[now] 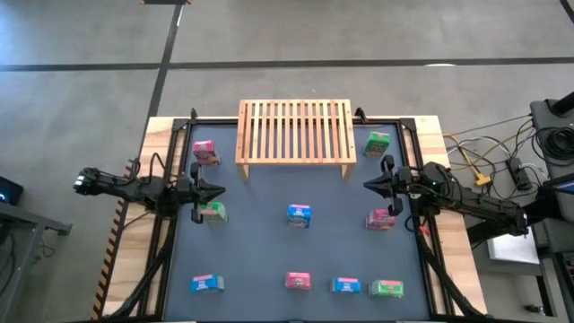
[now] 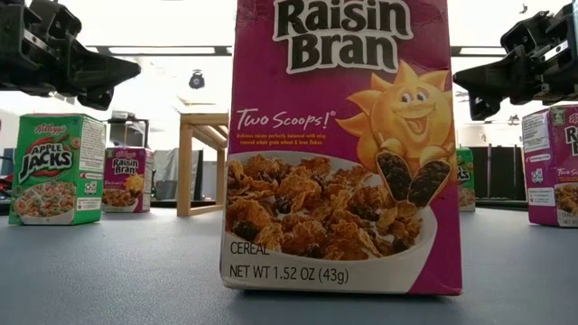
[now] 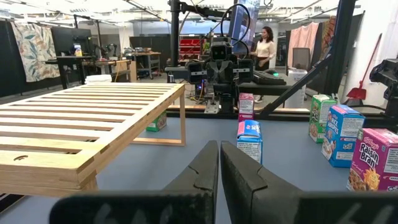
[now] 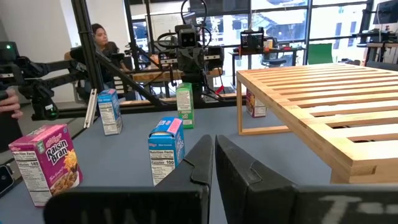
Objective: Stack cereal on shelf
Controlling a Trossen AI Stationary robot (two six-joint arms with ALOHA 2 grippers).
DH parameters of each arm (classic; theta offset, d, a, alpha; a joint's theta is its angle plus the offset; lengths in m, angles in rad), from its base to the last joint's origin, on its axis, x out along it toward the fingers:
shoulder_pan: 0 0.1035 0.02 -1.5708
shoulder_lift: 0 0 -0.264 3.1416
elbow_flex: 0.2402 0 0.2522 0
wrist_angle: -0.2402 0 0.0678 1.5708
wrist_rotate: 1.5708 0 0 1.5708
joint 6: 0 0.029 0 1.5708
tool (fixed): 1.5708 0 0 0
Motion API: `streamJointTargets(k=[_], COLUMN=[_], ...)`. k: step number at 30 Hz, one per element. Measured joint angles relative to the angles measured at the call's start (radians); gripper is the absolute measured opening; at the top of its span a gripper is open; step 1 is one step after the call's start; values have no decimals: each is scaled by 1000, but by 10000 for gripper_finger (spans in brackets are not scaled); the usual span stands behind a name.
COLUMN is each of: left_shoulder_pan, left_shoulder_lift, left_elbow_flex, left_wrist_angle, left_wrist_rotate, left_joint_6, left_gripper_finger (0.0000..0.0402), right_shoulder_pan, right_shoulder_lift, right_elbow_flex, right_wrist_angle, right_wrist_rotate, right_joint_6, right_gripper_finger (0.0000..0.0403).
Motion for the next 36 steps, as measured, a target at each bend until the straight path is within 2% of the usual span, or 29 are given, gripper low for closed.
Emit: streamJointTargets(k=[19,23,28,33,36], left_shoulder_pan=[1,1,1,1,1], left_shoulder_lift=[0,9,47,124,181], left_elbow_flex=[1,64,213,348,422], left_wrist_angle=[20,-14,-187,-363,-457], left_wrist_rotate=[0,0,-86,-165,-245], left_joint_6=[9,-38,-103,-146,-186], left_gripper_finger=[0,8,53,125,172], right_shoulder_pan=[0,0,0,0,0], right_shoulder_lift=[0,0,0,0,0], right_elbow_flex=[0,0,0,0,0], right_wrist_angle=[0,0,0,0,0], right_wrist_rotate=[0,0,0,0,0], right_joint_6=[0,0,0,0,-1], right_gripper_finger=[9,9,9,9,9])
